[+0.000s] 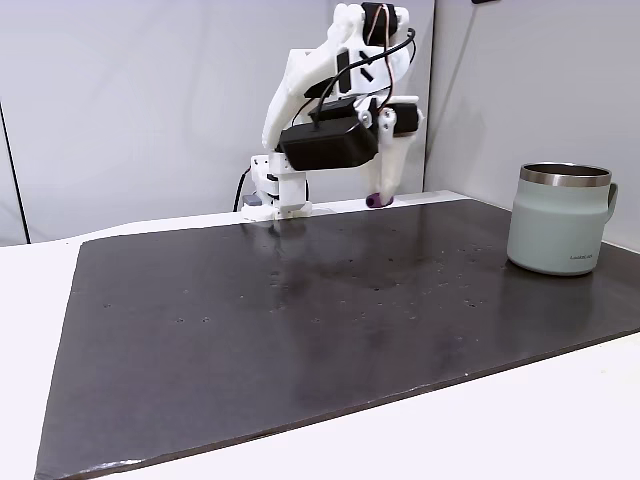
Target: Grasp a pengrip and put it in the cup.
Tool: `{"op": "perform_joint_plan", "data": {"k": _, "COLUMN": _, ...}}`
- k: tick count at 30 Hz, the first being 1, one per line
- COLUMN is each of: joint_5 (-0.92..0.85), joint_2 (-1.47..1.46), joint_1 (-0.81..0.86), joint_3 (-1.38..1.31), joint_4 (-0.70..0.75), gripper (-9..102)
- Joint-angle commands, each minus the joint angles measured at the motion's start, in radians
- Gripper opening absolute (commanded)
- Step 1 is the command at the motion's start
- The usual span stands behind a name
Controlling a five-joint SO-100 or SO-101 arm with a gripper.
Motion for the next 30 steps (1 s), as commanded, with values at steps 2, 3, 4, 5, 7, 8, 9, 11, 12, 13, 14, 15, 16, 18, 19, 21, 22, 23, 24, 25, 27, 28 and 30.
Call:
{"op": "perform_joint_plan", "data": {"k": 2, "joint_5": 0.095, "joint_2": 0.032, "joint_1": -0.138, "joint_3": -0.170, "joint_4": 0.018, "gripper": 0}}
{"op": "perform_joint_plan", "data": {"k": 3, "joint_5": 0.110, "joint_2": 0.011, "joint_1": -0.164, "joint_3": -0.222, "joint_4": 0.018, "gripper": 0}}
{"op": "perform_joint_plan", "data": {"k": 4, "joint_5": 0.121, "joint_2": -0.017, "joint_1": -0.190, "joint_3": -0.284, "joint_4": 0.018, "gripper": 0}}
{"op": "perform_joint_plan", "data": {"k": 5, "joint_5": 0.127, "joint_2": -0.043, "joint_1": -0.218, "joint_3": -0.345, "joint_4": 0.017, "gripper": 0}}
{"op": "perform_joint_plan", "data": {"k": 7, "joint_5": 0.127, "joint_2": -0.092, "joint_1": -0.270, "joint_3": -0.449, "joint_4": 0.012, "gripper": 0}}
{"op": "perform_joint_plan", "data": {"k": 8, "joint_5": 0.127, "joint_2": -0.110, "joint_1": -0.293, "joint_3": -0.486, "joint_4": 0.008, "gripper": 0}}
{"op": "perform_joint_plan", "data": {"k": 9, "joint_5": 0.127, "joint_2": -0.127, "joint_1": -0.313, "joint_3": -0.515, "joint_4": 0.002, "gripper": 0}}
{"op": "perform_joint_plan", "data": {"k": 11, "joint_5": 0.137, "joint_2": -0.169, "joint_1": -0.339, "joint_3": -0.586, "joint_4": -0.006, "gripper": 0}}
{"op": "perform_joint_plan", "data": {"k": 12, "joint_5": 0.144, "joint_2": -0.189, "joint_1": -0.348, "joint_3": -0.623, "joint_4": -0.014, "gripper": 0}}
{"op": "perform_joint_plan", "data": {"k": 13, "joint_5": 0.149, "joint_2": -0.207, "joint_1": -0.354, "joint_3": -0.657, "joint_4": -0.021, "gripper": 0}}
{"op": "perform_joint_plan", "data": {"k": 14, "joint_5": 0.158, "joint_2": -0.227, "joint_1": -0.359, "joint_3": -0.693, "joint_4": -0.032, "gripper": 0}}
{"op": "perform_joint_plan", "data": {"k": 15, "joint_5": 0.164, "joint_2": -0.238, "joint_1": -0.362, "joint_3": -0.713, "joint_4": -0.049, "gripper": 0}}
{"op": "perform_joint_plan", "data": {"k": 16, "joint_5": 0.170, "joint_2": -0.238, "joint_1": -0.364, "joint_3": -0.713, "joint_4": -0.069, "gripper": 0}}
{"op": "perform_joint_plan", "data": {"k": 18, "joint_5": 0.183, "joint_2": -0.232, "joint_1": -0.365, "joint_3": -0.713, "joint_4": -0.109, "gripper": 0}}
{"op": "perform_joint_plan", "data": {"k": 19, "joint_5": 0.183, "joint_2": -0.227, "joint_1": -0.368, "joint_3": -0.713, "joint_4": -0.126, "gripper": 0}}
{"op": "perform_joint_plan", "data": {"k": 21, "joint_5": 0.184, "joint_2": -0.221, "joint_1": -0.379, "joint_3": -0.713, "joint_4": -0.152, "gripper": 0}}
{"op": "perform_joint_plan", "data": {"k": 22, "joint_5": 0.186, "joint_2": -0.218, "joint_1": -0.385, "joint_3": -0.713, "joint_4": -0.164, "gripper": 0}}
{"op": "perform_joint_plan", "data": {"k": 23, "joint_5": 0.189, "joint_2": -0.213, "joint_1": -0.393, "joint_3": -0.713, "joint_4": -0.178, "gripper": 0}}
{"op": "perform_joint_plan", "data": {"k": 24, "joint_5": 0.193, "joint_2": -0.210, "joint_1": -0.400, "joint_3": -0.713, "joint_4": -0.195, "gripper": 0}}
{"op": "perform_joint_plan", "data": {"k": 25, "joint_5": 0.196, "joint_2": -0.209, "joint_1": -0.408, "joint_3": -0.713, "joint_4": -0.212, "gripper": 0}}
{"op": "perform_joint_plan", "data": {"k": 27, "joint_5": 0.210, "joint_2": -0.209, "joint_1": -0.423, "joint_3": -0.713, "joint_4": -0.250, "gripper": 0}}
{"op": "perform_joint_plan", "data": {"k": 28, "joint_5": 0.215, "joint_2": -0.212, "joint_1": -0.433, "joint_3": -0.713, "joint_4": -0.270, "gripper": 0}}
{"op": "perform_joint_plan", "data": {"k": 30, "joint_5": 0.216, "joint_2": -0.216, "joint_1": -0.454, "joint_3": -0.713, "joint_4": -0.304, "gripper": 0}}
